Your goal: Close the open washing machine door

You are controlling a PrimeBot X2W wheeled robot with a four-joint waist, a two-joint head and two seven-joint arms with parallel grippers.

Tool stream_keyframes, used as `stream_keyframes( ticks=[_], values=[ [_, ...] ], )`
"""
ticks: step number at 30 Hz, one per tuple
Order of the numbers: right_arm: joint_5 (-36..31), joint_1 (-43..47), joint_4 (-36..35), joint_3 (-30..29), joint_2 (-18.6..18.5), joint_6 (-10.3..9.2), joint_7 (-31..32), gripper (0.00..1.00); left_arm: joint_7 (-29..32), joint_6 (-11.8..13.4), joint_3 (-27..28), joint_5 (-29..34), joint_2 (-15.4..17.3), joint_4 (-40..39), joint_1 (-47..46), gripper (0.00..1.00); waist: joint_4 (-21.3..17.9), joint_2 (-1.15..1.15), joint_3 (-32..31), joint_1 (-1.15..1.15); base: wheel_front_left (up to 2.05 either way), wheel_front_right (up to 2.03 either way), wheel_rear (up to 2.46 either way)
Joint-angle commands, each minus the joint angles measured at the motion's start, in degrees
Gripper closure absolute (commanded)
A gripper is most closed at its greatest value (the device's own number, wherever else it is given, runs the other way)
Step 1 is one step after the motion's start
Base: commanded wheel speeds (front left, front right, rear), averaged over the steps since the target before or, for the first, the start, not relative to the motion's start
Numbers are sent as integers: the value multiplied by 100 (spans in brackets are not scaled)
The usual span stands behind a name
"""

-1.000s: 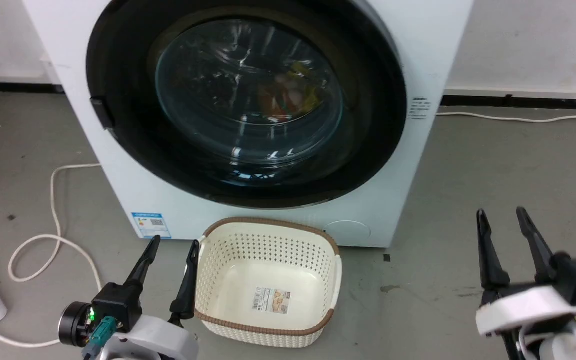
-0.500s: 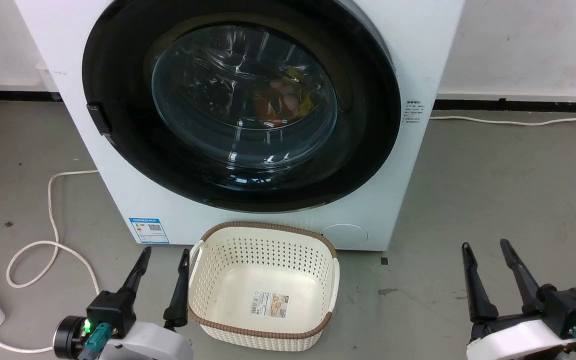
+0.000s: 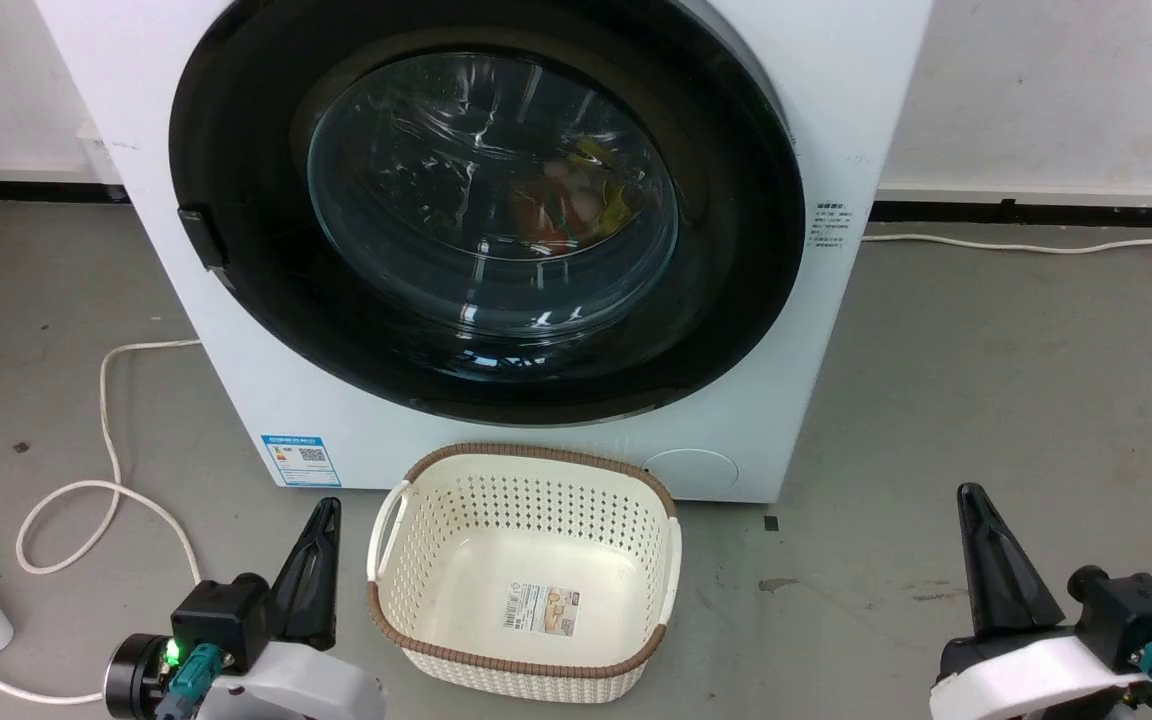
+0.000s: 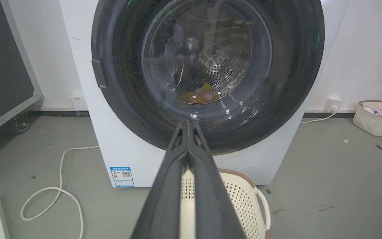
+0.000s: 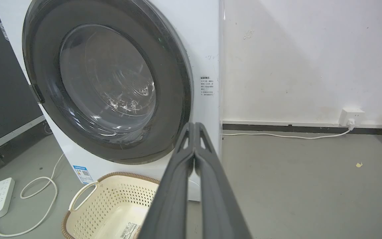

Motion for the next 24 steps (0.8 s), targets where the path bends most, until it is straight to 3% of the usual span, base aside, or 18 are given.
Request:
stream_keyframes(
  ticks=[1, 24],
  values=[
    [-40, 7, -34, 7, 2, 0, 24, 100, 35, 38, 6, 46, -17, -49, 22, 100, 4, 0, 2, 0, 0, 0, 0],
    [-180, 28, -179, 38, 7, -1, 293, 100, 304, 171, 25, 187, -72, -288, 86, 100, 63, 0, 22, 0, 0, 0, 0]
  ],
)
